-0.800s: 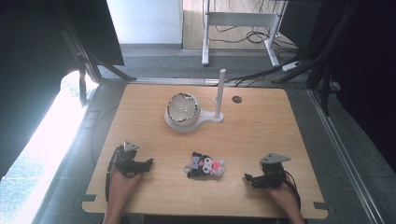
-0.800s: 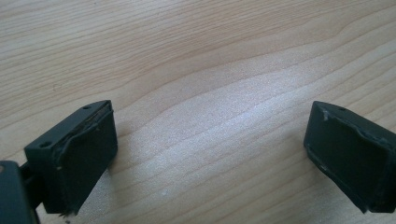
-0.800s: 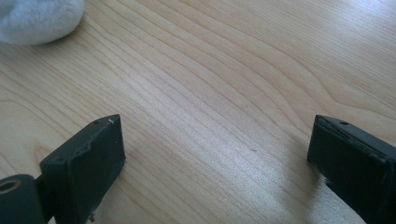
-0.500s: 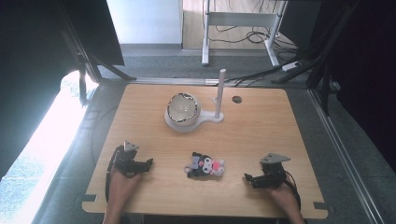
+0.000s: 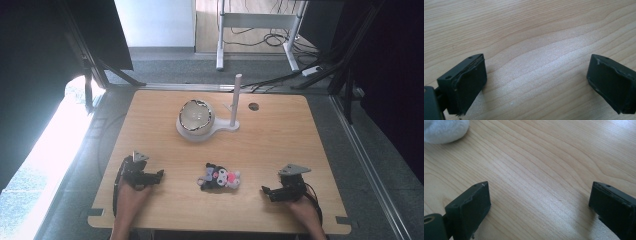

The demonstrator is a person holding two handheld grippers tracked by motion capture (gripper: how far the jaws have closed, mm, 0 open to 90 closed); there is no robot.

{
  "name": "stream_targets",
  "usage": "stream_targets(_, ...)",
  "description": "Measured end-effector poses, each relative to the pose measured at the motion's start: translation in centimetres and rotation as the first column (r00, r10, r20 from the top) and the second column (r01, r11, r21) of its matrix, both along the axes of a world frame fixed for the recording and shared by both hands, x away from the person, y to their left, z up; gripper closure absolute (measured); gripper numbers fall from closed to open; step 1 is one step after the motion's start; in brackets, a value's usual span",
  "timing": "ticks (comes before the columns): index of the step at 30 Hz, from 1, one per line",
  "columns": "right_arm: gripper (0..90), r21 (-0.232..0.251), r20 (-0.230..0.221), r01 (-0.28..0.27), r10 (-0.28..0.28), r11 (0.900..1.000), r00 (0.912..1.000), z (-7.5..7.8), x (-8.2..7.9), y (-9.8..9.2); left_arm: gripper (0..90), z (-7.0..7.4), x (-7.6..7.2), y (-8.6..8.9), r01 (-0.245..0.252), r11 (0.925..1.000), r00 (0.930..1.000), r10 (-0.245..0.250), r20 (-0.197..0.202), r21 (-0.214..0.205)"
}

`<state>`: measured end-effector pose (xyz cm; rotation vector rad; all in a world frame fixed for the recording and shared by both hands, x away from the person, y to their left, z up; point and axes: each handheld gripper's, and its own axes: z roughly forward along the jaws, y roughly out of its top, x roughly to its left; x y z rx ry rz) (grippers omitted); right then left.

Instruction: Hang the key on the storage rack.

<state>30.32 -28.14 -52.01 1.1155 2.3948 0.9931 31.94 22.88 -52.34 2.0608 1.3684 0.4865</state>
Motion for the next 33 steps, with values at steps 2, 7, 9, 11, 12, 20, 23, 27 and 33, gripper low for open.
stream_targets(2, 3.3, 0.000, 0.000, 0.000, 0.000, 1.0000, 1.0000, 0.0, 0.0, 0.0, 2.7, 0.0, 0.0, 0.0, 0.000, 1.0000, 1.0000, 0.000, 0.000, 0.000)
stream_targets(7, 3.3, 0.000, 0.000, -0.007, 0.007, 1.0000, 1.0000, 0.0, 0.0, -0.1, 2.7, 0.0, 0.0, 0.0, 0.000, 1.0000, 1.0000, 0.000, 0.000, 0.000)
stream_targets(9, 3.2, -0.001, -0.002, -0.014, 0.014, 0.9999, 0.9999, 0.0, 0.0, -0.1, 2.7, 0.0, 0.0, 0.0, 0.000, 1.0000, 1.0000, 0.000, 0.000, 0.000)
stream_targets(11, 3.1, -0.008, -0.003, -0.019, 0.019, 0.9998, 0.9998, 0.2, 0.0, -0.1, 2.7, 0.0, 0.0, 0.0, 0.000, 1.0000, 1.0000, 0.000, 0.000, 0.000)
stream_targets(12, 3.1, -0.011, -0.004, -0.025, 0.025, 0.9996, 0.9997, 0.2, -0.1, -0.1, 2.7, 0.0, 0.0, 0.0, 0.000, 1.0000, 1.0000, 0.000, 0.000, 0.000)
stream_targets(20, 2.9, -0.034, -0.001, -0.065, 0.065, 0.9973, 0.9979, 1.2, 0.0, 0.0, 2.7, 0.0, 0.0, 0.0, 0.000, 1.0000, 1.0000, 0.000, 0.000, 0.000)
stream_targets(23, 2.7, -0.038, -0.002, -0.093, 0.093, 0.9949, 0.9956, 1.8, 0.2, 0.2, 2.7, 0.0, 0.0, 0.0, 0.000, 1.0000, 1.0000, 0.000, 0.000, 0.000)
stream_targets(27, 2.4, -0.048, -0.009, -0.121, 0.121, 0.9915, 0.9926, 2.2, 0.4, 0.4, 2.7, 0.0, 0.0, 0.0, 0.000, 1.0000, 1.0000, 0.000, 0.000, 0.000)
stream_targets(33, 2.6, -0.058, -0.030, -0.162, 0.161, 0.9850, 0.9865, 3.1, 0.9, 1.1, 2.7, 0.0, 0.0, 0.0, 0.000, 1.0000, 1.0000, 0.000, 0.000, 0.000)
